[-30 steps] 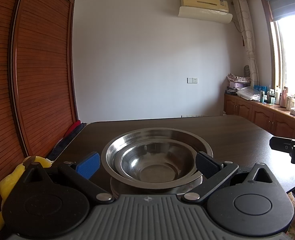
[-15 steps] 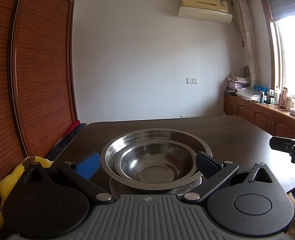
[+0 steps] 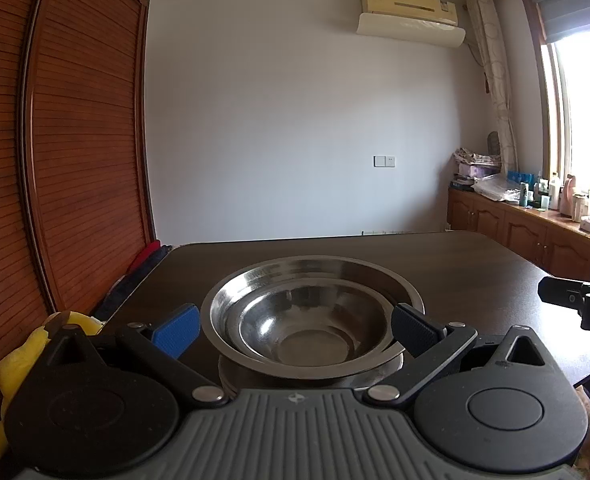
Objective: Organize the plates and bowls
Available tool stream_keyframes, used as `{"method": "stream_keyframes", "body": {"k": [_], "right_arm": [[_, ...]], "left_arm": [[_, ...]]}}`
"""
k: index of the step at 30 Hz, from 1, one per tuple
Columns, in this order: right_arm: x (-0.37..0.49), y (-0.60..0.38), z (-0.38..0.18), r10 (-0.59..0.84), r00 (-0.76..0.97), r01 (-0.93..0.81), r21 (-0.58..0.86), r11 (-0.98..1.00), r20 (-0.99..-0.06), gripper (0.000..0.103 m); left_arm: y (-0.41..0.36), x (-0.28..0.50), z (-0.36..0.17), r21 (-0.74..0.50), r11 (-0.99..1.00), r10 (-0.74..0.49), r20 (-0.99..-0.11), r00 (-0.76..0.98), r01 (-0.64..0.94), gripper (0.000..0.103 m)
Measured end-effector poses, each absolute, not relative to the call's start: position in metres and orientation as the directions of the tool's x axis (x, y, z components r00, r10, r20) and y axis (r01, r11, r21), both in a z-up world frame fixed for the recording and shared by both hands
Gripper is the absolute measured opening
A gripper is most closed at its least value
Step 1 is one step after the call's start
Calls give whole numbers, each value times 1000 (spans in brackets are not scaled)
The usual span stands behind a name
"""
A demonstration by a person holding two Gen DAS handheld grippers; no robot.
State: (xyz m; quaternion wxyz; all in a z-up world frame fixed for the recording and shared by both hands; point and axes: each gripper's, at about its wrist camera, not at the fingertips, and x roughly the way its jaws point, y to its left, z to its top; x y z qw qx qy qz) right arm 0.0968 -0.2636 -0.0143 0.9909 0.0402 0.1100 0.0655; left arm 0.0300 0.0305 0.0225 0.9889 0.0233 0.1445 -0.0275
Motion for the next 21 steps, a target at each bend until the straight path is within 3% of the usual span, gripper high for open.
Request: {"method": "stream_keyframes", "body": {"k": [21], "right_arm": [[96, -263, -17, 142, 965, -124, 96, 988, -219, 103]], "left_arm": [[30, 30, 22, 37, 997, -48, -288, 956, 62, 103]]}}
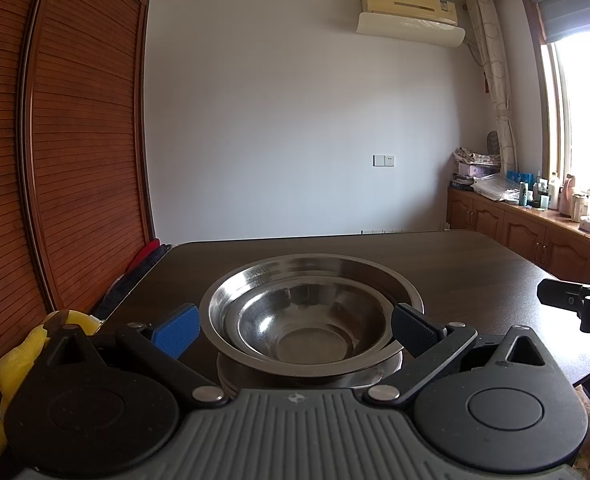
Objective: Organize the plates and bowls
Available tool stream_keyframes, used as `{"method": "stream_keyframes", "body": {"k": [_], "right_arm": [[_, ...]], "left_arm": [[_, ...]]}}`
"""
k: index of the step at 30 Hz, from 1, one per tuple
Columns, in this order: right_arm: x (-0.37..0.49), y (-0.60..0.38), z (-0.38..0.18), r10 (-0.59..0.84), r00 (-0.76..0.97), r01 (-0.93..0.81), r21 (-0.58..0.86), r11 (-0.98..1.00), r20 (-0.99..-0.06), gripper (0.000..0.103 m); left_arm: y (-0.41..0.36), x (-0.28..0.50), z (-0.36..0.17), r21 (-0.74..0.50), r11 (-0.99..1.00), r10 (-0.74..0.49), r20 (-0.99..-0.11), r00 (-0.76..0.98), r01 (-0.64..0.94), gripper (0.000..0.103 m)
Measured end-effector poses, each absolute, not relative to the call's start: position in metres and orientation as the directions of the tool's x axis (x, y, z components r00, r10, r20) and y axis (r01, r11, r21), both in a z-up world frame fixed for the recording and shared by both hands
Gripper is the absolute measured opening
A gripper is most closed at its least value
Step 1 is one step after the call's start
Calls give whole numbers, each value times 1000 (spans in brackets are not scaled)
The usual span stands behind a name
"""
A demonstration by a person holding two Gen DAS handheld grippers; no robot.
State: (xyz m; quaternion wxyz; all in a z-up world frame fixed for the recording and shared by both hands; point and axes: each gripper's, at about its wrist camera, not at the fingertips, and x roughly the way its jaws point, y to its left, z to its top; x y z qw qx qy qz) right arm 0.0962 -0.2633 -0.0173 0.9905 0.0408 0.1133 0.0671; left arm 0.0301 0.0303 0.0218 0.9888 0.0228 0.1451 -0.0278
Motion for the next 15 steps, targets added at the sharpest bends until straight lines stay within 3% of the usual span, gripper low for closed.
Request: {"method": "stream_keyframes", "body": {"k": [15], "right_arm": [[96, -265, -18, 144, 965, -126, 95, 988, -220, 103]], "left_arm": [[30, 31, 20, 35, 997, -49, -292, 955, 62, 103]]}}
